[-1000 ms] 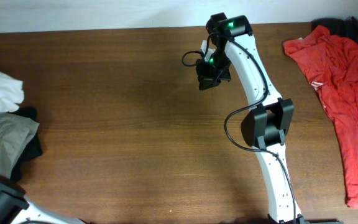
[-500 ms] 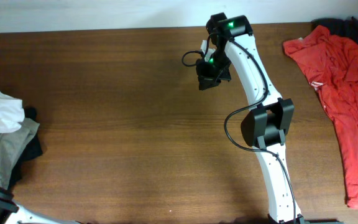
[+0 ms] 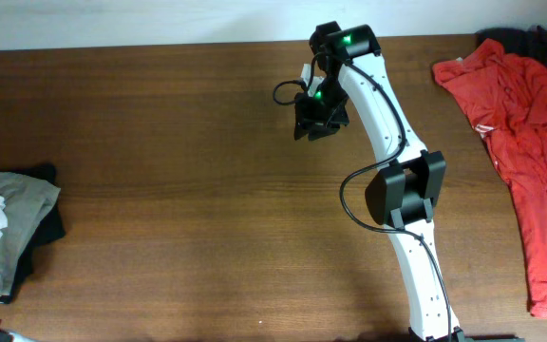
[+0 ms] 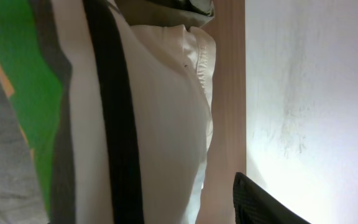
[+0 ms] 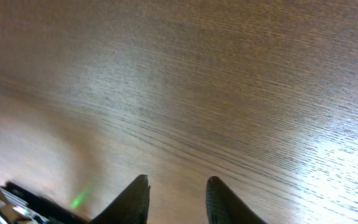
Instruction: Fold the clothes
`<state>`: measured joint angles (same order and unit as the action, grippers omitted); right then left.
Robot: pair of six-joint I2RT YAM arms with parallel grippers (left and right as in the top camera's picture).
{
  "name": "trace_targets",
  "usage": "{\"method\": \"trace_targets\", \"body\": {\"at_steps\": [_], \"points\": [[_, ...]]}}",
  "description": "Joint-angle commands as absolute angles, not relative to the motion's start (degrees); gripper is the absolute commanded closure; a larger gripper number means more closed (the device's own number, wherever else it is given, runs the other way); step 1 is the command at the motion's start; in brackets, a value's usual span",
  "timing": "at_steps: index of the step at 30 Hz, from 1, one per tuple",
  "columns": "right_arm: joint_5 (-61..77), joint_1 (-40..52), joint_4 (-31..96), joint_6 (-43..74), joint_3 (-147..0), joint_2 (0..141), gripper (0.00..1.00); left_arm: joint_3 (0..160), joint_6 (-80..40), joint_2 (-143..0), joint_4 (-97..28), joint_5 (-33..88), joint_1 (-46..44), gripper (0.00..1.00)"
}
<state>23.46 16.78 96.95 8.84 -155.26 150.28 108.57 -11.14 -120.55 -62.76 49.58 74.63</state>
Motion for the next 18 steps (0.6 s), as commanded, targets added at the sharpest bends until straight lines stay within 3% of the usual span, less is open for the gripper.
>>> {"method": "trace_targets", "body": {"at_steps": [1,3,6,8,14,16,18], "points": [[23.83,17.37,97.21,8.19,-155.89,149.29,0.64,108.79,-10.41,-120.75,-62.89,49.69,74.39,0.45],[23.83,17.37,97.34,8.19,-155.89,149.29,0.59,108.79,-11.07,-120.75,-63.42,49.41,74.39,0.45],[25.52,17.65,97.34,8.14,-155.89,149.29,0.55,108.79,-11.29,-120.75,-68.86,25.19,74.39,0.45],[25.47,18.57,97.34,7.27,-155.89,149.29,0.54,108.79,-15.2,-120.99,-70.85,16.03,74.85,0.36],[25.28,20.01,97.27,5.74,-155.89,149.32,0.53,108.79,-18.46,-121.03,-77.1,9.65,75.75,0.35],[24.84,21.02,97.14,4.64,-155.79,149.4,0.48,108.92,-17.17,-119.63,-78.52,12.19,73.84,0.41],[24.82,21.26,97.08,3.44,-155.79,149.4,0.53,110.17,-16.69,-113.84,-77.78,10.11,70.17,0.44]]}}
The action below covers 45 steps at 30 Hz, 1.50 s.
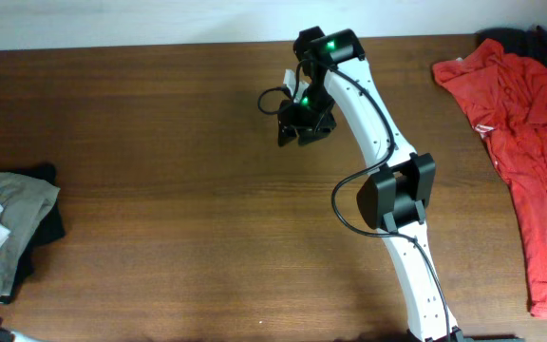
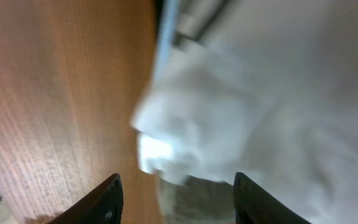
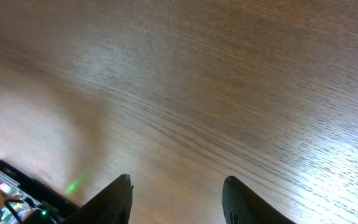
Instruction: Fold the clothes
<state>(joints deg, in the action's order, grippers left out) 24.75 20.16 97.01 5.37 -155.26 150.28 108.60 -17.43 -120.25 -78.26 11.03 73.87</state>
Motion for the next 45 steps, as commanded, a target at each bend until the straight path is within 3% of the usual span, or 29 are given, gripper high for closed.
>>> {"method": "trace_targets", "body": {"at_steps": [1,2,3,6,7,8,10,15,19,20,24,25,27,45], "points": [[23.07,20.88,96.88,3.16,-155.83,149.4,0.66,111.07,-16.67,-107.79,-75.85,10.07,66.89,0.47],[19.51,20.03,96.92,3.18,-156.4,149.27,0.75,111.11,-16.43,-103.18,-74.26,10.04,63.9,0.53],[16.99,18.83,97.21,3.16,-157.42,149.1,0.76,111.11,-15.29,-99.9,-72.86,10.24,61.06,0.55],[15.75,12.51,97.34,0.95,-162.93,145.21,0.73,111.11,-8.58,-90.26,-68.93,10.04,44.82,0.57],[15.75,10.2,97.34,-2.46,-163.65,142.15,0.63,111.11,-4.86,-88.64,-67.64,10.04,39.09,0.58],[13.02,8.36,97.34,-4.73,-163.63,138.8,0.44,111.11,1.48,-87.37,-66.19,10.11,31.64,0.57],[3.79,6.72,97.34,-4.69,-163.63,134.04,0.3,111.11,9.34,-86.96,-65.28,10.15,22.06,0.56],[3.11,4.8,97.32,-5.8,-163.63,116.25,0.23,112.44,15.29,-82.98,-57.84,4.47,6.85,0.53],[2.48,4.8,97.3,-5.78,-163.63,99.11,0.1,115.46,15.31,-69.93,-57.67,1.58,5.34,0.47],[2.5,4.8,97.27,-5.78,-163.63,95.04,0.03,115.46,15.31,-65.19,-57.71,1.65,5.34,0.47],[2.48,4.8,96.68,-5.76,-163.63,88.27,0.01,115.44,15.27,-53.91,-61.6,1.69,5.34,0.46],[2.52,4.8,97.03,-5.54,-163.63,87.81,0.01,115.44,15.22,-51.86,-62.85,1.69,5.34,0.4],[2.52,4.8,97.32,-5.56,-163.39,88.03,0.01,115.44,13.72,-49.54,-63.55,1.72,5.34,0.01],[2.5,4.8,97.32,-5.58,-163.3,93.27,0.01,115.44,13.76,-48.62,-72.14,2.11,5.34,0.01]]}}
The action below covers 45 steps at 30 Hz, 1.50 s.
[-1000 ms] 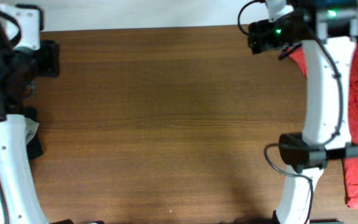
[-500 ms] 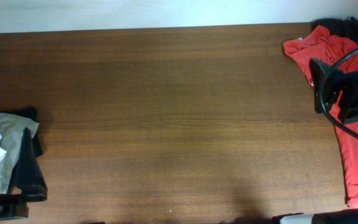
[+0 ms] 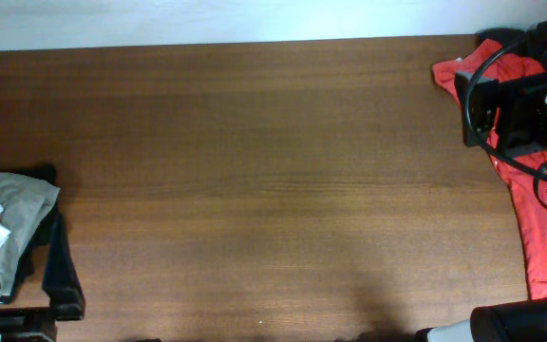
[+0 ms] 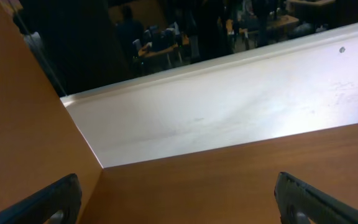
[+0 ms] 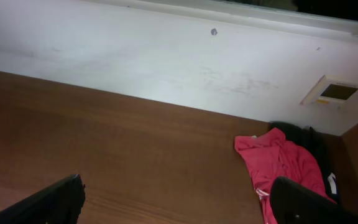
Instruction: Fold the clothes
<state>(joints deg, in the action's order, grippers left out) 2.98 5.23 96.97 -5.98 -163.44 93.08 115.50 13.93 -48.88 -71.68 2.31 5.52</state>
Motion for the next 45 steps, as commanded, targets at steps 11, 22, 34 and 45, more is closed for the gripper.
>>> {"method": "trace_targets", "body": {"at_steps": [11,22,34,45], "points": [[2.5,4.8,97.3,-5.56,-163.3,93.27,0.01,115.42,13.45,-48.62,-73.14,4.1,5.34,0.01],[2.5,4.8,97.32,-5.56,-163.3,93.27,0.01,113.06,13.37,-46.28,-79.0,14.22,5.61,0.01],[2.5,4.8,97.3,-5.56,-163.3,93.27,0.01,25.19,13.39,-10.35,4.64,19.81,5.78,0.01],[2.5,4.8,97.3,-5.58,-163.3,93.27,0.01,0.56,13.39,-0.3,4.38,14.33,5.78,0.01]]}}
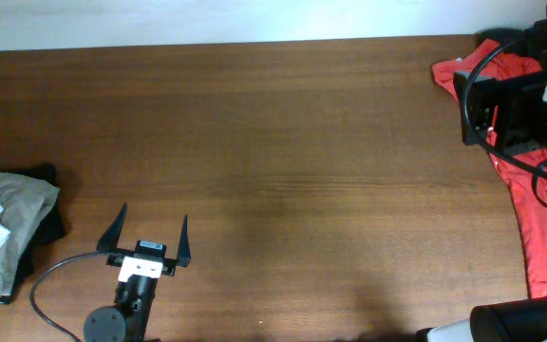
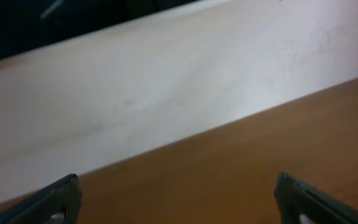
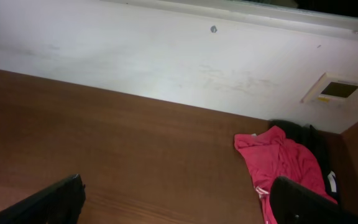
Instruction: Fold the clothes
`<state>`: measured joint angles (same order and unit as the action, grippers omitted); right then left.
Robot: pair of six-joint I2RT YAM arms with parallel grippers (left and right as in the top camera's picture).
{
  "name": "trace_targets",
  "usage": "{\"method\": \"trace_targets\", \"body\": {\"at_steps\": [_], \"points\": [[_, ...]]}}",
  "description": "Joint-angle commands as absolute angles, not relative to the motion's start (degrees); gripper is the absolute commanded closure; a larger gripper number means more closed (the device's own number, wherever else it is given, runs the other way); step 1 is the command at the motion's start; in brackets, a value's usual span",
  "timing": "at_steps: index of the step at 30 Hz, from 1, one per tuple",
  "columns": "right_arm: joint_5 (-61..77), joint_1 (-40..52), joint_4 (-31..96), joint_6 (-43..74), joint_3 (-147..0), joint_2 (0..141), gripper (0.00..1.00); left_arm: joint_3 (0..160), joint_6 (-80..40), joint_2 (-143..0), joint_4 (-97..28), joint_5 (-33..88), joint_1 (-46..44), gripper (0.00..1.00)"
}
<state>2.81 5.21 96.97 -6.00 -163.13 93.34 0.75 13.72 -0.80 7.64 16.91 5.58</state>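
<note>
A crumpled red garment [image 1: 532,161] lies at the table's right edge, also visible in the right wrist view as the red garment [image 3: 286,163] with a black garment [image 3: 298,134] behind it. A pile of folded grey, white and black clothes [image 1: 0,237] sits at the left edge. My left gripper [image 1: 148,237] stands open near the front left, right of the pile; the left gripper [image 2: 179,208] holds nothing. My right arm [image 1: 506,104] hangs over the red garment; the right gripper [image 3: 179,208] is wide open and empty.
The brown wooden table [image 1: 283,161] runs between the two heaps. A white wall [image 3: 166,62] with a small plate [image 3: 336,91] borders its far side. A black cable [image 1: 55,275] trails from the left arm.
My left arm has moved from the front left corner beside the folded pile to a spot further right along the front edge. It is still open. The right arm has not moved.
First my left wrist was close against the folded pile while the right gripper hovered over the far middle of the table. Then both stood open there. Later the right arm was at the right edge over the red garment; the left arm has drawn away from the pile.
</note>
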Motion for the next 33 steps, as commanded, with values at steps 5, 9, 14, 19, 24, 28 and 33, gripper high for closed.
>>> {"method": "trace_targets", "body": {"at_steps": [5,9,14,19,24,28,33], "points": [[2.5,4.8,97.3,-5.58,-163.3,93.27,0.01,0.56,13.37,-0.45,-3.55,14.13,5.78,0.01],[2.5,4.8,97.3,-5.56,-163.3,93.27,0.01,0.56,13.37,-0.45,-3.53,14.11,5.78,0.01],[2.5,4.8,97.3,-5.56,-163.3,93.27,0.01,0.56,13.37,-0.45,-3.53,14.11,5.78,0.01],[0.32,4.8,96.84,-5.78,-163.3,93.34,0.01,0.56,13.37,-0.45,-3.53,14.11,5.78,0.01],[10.98,4.84,60.66,-5.78,-145.01,85.27,0.01,0.56,13.37,-0.45,-3.53,14.11,5.78,0.01],[15.49,4.84,21.87,-5.54,-91.53,59.59,0.01,0.56,13.37,-0.45,-3.53,14.11,5.78,0.01],[15.75,4.84,-8.12,-5.58,-42.85,32.23,0.01,0.56,13.37,-0.45,-3.53,14.11,5.78,0.01]]}}
